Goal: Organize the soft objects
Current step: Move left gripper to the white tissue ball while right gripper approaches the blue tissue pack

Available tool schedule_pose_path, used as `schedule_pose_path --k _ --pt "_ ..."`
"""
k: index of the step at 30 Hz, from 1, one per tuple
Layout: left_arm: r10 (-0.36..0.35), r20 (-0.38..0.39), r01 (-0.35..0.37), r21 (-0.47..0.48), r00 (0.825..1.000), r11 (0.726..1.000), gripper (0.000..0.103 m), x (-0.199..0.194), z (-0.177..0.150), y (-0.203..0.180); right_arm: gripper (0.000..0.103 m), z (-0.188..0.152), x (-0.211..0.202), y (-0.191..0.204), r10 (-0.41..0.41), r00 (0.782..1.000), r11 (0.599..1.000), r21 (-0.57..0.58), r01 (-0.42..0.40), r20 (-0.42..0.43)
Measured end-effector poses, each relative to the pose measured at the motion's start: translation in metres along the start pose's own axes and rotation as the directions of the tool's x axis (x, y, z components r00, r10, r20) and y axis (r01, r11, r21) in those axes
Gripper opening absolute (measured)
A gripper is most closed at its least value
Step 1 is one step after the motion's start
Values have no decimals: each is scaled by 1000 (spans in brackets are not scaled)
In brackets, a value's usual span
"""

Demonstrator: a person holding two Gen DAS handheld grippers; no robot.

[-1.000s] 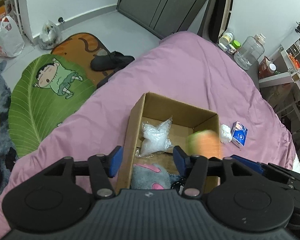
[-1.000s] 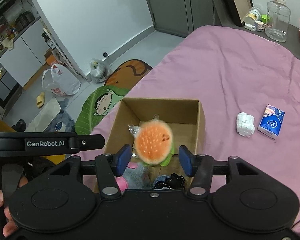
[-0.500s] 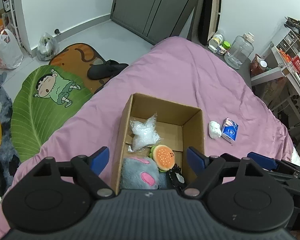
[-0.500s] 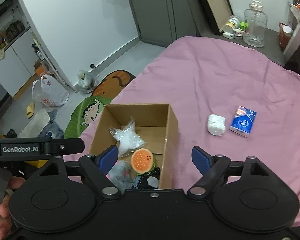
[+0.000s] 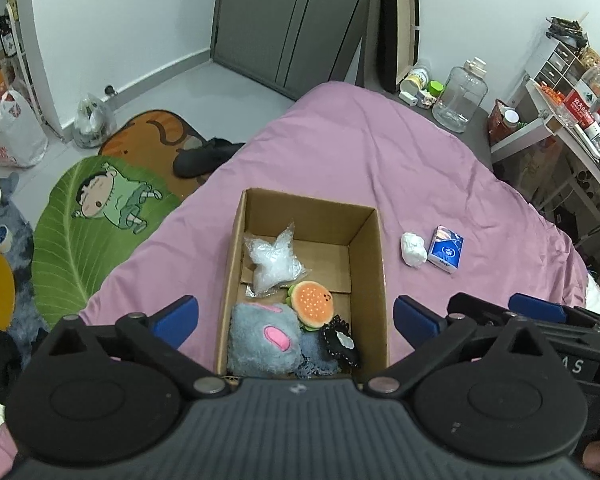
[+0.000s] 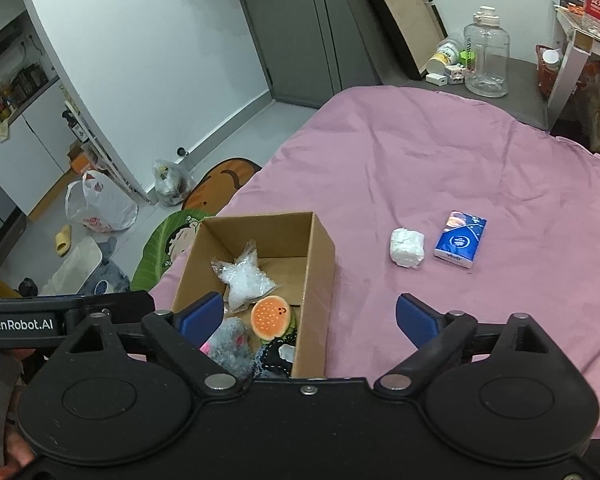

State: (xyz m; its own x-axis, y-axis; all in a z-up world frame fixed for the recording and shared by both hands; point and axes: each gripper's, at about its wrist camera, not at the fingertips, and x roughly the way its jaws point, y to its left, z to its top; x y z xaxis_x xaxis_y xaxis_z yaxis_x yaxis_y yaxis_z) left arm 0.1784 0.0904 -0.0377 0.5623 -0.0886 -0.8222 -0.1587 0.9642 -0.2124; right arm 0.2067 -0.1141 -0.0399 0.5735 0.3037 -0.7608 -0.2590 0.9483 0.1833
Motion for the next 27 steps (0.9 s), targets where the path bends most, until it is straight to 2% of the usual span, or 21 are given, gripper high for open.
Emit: schedule_pose_path --k 3,12,27 --pt "15 19 -15 6 1000 1000 103 -5 0 -3 101 -3 -6 -6 -1 1000 1000 7 0 14" --pt "28 49 -28 -18 998 999 103 -13 0 -10 102 -5 -18 -29 -2 999 999 36 1 35" --pt "37 44 -38 22 998 999 103 -17 0 -40 103 -7 -31 -72 5 999 998 63 -9 54"
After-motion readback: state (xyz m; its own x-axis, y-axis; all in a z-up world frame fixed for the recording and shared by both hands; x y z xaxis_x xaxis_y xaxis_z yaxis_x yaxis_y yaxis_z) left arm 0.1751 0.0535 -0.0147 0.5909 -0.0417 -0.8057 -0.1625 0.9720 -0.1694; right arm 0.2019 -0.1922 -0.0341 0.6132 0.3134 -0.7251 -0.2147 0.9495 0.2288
